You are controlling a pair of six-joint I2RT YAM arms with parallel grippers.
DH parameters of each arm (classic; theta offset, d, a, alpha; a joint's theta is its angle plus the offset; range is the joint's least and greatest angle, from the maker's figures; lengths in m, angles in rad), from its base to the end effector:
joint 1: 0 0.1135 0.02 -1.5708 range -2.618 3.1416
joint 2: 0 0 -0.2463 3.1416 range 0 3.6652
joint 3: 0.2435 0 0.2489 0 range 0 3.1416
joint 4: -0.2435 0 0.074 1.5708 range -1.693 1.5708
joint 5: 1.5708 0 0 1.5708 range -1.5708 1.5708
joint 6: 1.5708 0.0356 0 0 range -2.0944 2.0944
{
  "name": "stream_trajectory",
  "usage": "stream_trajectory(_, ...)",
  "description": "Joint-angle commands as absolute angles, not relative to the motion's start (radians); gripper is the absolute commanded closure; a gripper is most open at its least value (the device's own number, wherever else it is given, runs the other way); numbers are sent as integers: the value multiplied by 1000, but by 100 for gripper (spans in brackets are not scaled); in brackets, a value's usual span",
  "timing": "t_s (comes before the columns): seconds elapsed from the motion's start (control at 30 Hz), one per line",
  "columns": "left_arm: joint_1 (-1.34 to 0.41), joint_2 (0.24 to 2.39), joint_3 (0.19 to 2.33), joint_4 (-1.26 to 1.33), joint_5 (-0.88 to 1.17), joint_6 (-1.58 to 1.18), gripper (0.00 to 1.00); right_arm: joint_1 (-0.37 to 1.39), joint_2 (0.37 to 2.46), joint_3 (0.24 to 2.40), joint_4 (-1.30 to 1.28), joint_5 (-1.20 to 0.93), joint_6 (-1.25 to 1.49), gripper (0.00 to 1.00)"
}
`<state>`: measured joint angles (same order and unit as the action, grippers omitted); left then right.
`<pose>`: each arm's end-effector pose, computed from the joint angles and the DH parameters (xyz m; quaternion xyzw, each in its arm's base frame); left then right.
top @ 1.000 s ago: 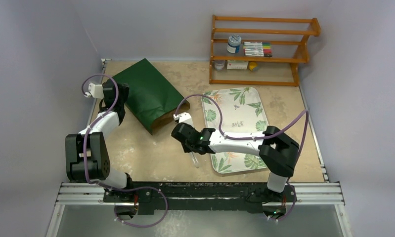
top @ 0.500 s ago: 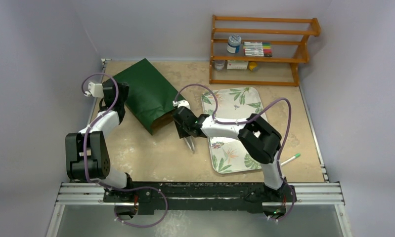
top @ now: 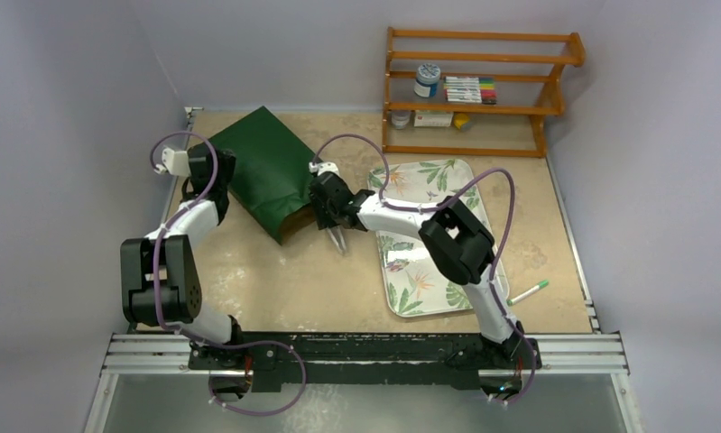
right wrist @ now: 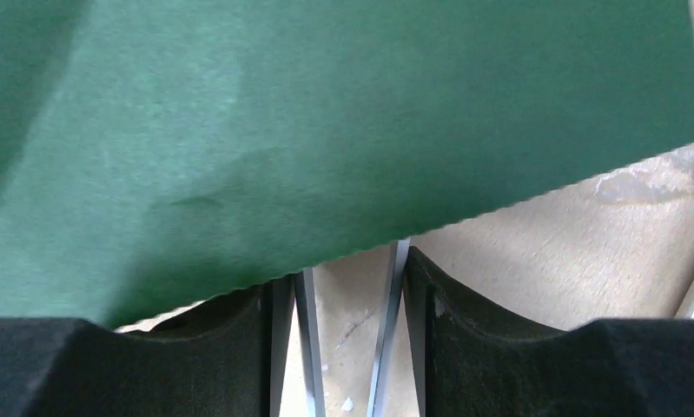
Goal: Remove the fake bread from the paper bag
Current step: Take out the fake bread from the paper bag.
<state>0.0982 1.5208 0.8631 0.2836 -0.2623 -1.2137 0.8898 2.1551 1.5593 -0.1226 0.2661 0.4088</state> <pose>0.3339 0.0422 0.2197 -0.5580 0.6042 -0.2039 0.5310 0.3038 0.3601 0.1617 -0.1617 0.8896 0.1515 0.3994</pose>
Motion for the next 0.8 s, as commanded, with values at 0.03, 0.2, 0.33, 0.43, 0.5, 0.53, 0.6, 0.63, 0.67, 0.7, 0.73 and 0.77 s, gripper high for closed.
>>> stream_trajectory(0.03,107,1540,907,344,-273,-1194,71,868,2182,1655,-123,274,377,50)
stream_trajectory(0.2,107,1560,904,364,-275,-1190,71,851,2232,1721,-138,276,368,50)
stream_trajectory(0.33,107,1581,909,374,-275,-1185,71,832,2269,1772,-139,265,362,50)
stream_trajectory(0.43,107,1602,916,380,-273,-1183,71,816,2297,1806,-134,251,354,52)
stream_trajectory(0.5,107,1615,918,387,-273,-1181,71,806,2319,1831,-135,236,350,59)
stream_trajectory(0.53,107,1621,921,388,-275,-1178,71,801,2327,1840,-134,227,349,66)
stream_trajectory(0.6,107,1628,924,387,-276,-1173,71,794,2332,1844,-128,209,346,81)
stream_trajectory(0.63,107,1630,925,386,-278,-1172,71,792,2328,1838,-123,199,345,87)
stream_trajectory(0.67,107,1632,928,383,-279,-1172,71,792,2323,1826,-115,191,344,92)
stream_trajectory(0.7,107,1633,930,380,-279,-1172,71,791,2317,1819,-113,185,342,97)
stream_trajectory(0.73,107,1635,934,377,-279,-1174,71,790,2310,1811,-115,178,341,100)
stream_trajectory(0.77,107,1634,938,373,-279,-1176,71,790,2302,1801,-116,173,338,100)
